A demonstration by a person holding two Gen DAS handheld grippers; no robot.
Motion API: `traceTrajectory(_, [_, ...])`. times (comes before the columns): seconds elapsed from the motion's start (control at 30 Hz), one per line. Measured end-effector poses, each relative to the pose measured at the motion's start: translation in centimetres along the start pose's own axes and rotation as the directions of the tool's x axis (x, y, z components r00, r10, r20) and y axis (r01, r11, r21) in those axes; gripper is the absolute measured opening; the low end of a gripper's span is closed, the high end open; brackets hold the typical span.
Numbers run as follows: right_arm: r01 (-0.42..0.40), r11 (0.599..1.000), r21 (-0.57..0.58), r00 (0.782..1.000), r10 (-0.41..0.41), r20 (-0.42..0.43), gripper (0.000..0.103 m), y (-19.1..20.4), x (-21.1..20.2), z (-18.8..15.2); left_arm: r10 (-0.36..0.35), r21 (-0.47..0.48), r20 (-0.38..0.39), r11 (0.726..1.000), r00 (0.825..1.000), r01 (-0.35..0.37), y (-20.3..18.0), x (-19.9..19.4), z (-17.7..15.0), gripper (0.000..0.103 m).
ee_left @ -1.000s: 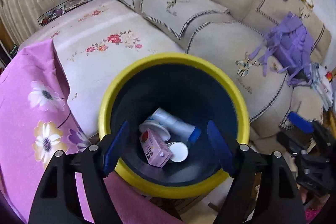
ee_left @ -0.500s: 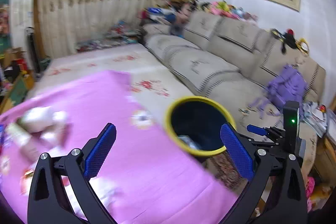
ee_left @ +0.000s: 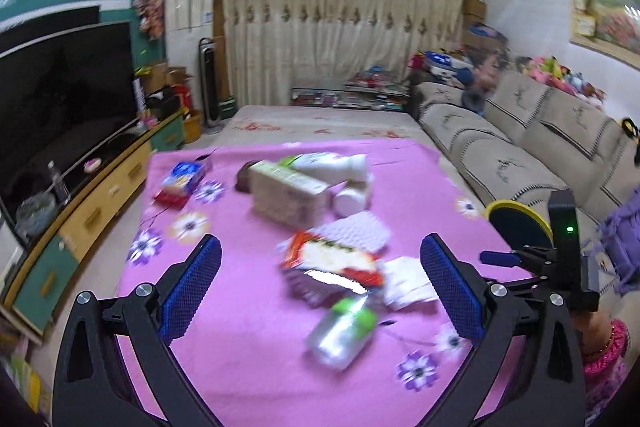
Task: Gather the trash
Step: 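Reach the right tool to the white tissue and close on it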
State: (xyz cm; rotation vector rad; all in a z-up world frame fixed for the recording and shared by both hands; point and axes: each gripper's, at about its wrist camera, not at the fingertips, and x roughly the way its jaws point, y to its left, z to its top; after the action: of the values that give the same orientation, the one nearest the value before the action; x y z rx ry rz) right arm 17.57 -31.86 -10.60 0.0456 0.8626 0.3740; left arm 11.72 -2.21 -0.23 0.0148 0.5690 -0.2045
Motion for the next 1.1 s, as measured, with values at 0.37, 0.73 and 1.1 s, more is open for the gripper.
traceTrajectory(0.37, [0.003,0.996,-0.09,0.995,-0.013,-0.102,0.063,4.6,5.1,1.8,-0.018,-0.043,-0.02,0.999,1.0,0.017,1.1,0.5,-1.5,0.098])
traceTrajectory(0.73, [0.017,0.997,-0.073,0.996,-0.023,-0.09,0.01,3.2,3.8,0.8,-0.034,-0.052,-0.044,0.998,0.998,0.031,0.6,1.7,-1.7,0.098])
traceTrajectory(1.1, [-0.071,0.997,-0.02,0.996,0.072,0.056,0.009,1.8,-3.9,1.3,-0.057,-0.044,-0.065,0.998,0.996,0.054,-0.5,3.0,-1.9,0.098])
